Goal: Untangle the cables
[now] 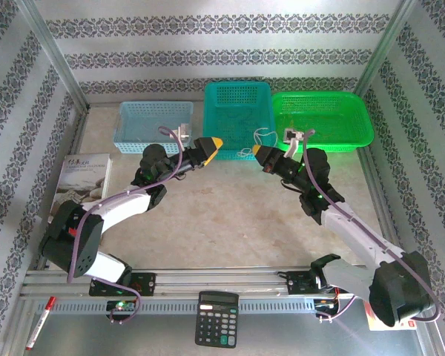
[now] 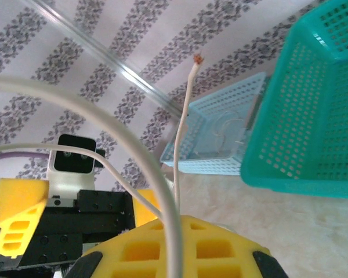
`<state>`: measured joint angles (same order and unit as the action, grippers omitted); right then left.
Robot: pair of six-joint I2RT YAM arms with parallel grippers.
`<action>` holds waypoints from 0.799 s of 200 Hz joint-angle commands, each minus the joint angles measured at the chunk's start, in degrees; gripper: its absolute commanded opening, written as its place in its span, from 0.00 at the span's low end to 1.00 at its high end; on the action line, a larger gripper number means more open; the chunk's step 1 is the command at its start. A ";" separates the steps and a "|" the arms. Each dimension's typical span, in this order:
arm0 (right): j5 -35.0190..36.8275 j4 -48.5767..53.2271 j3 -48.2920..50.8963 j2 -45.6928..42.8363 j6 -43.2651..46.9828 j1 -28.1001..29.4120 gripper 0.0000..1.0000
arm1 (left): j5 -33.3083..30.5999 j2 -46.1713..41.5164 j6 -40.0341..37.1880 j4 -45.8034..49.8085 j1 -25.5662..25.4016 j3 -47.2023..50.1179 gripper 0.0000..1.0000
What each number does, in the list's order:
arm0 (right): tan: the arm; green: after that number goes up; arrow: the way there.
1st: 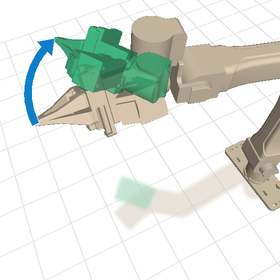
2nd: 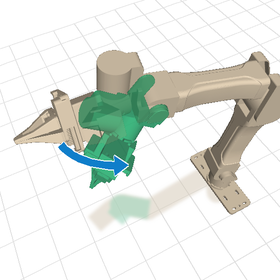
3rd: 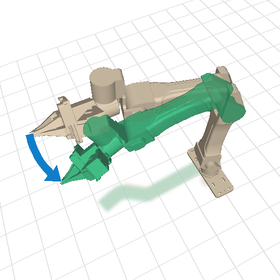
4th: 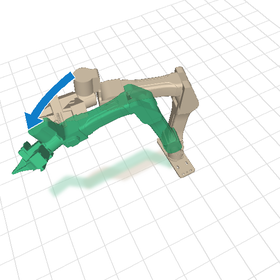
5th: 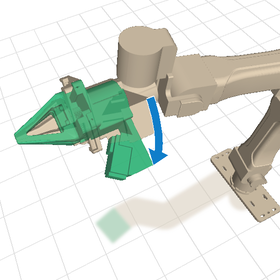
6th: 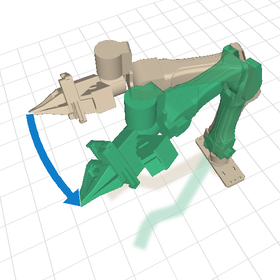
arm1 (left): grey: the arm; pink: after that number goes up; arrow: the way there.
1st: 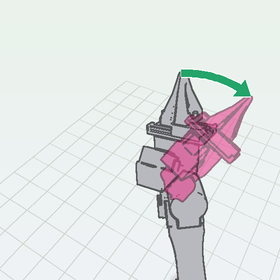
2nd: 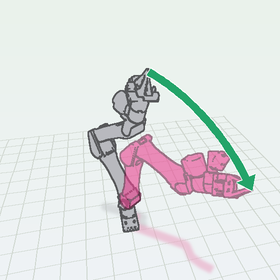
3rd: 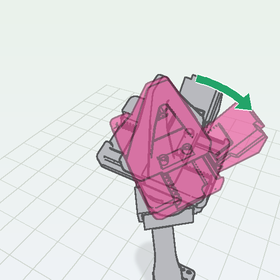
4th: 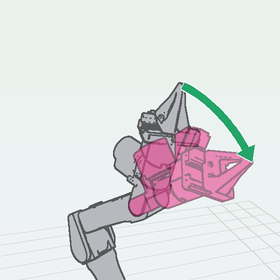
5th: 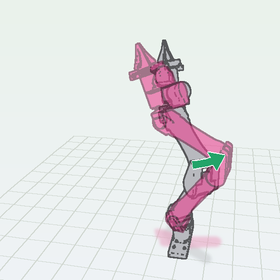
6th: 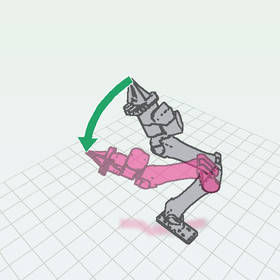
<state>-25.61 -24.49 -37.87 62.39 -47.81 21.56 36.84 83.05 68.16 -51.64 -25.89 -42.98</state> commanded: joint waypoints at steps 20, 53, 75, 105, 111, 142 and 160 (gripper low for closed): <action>-2.94 -0.52 -2.48 1.76 3.58 3.07 0.00 | 2.53 -5.95 -11.97 16.80 -0.34 -7.70 0.90; -4.32 0.24 -1.47 2.00 5.60 4.14 0.00 | 3.23 -7.02 -23.66 36.74 -0.22 -13.58 0.84; -5.27 0.43 -1.41 2.37 6.18 4.89 0.00 | 4.91 -5.75 -25.52 40.19 -0.34 -14.59 0.78; -5.77 0.43 -1.72 3.31 6.48 5.75 0.00 | 7.01 -3.98 -25.19 39.51 -0.39 -14.27 0.68; -5.75 0.46 -1.77 3.43 6.49 5.78 0.00 | 7.39 -3.78 -25.12 39.38 -0.53 -14.25 0.66; -5.73 0.49 -1.95 3.88 6.59 6.25 0.00 | 8.41 -2.74 -25.12 38.89 -1.05 -14.21 0.58; -5.63 0.49 -2.03 3.97 6.59 6.49 0.00 | 8.89 -2.13 -25.19 38.81 -1.27 -14.26 0.55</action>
<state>-30.13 -23.16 -39.07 66.11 -42.83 27.24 43.44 80.31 44.71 -13.21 -26.17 -56.86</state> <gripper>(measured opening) 0.058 0.565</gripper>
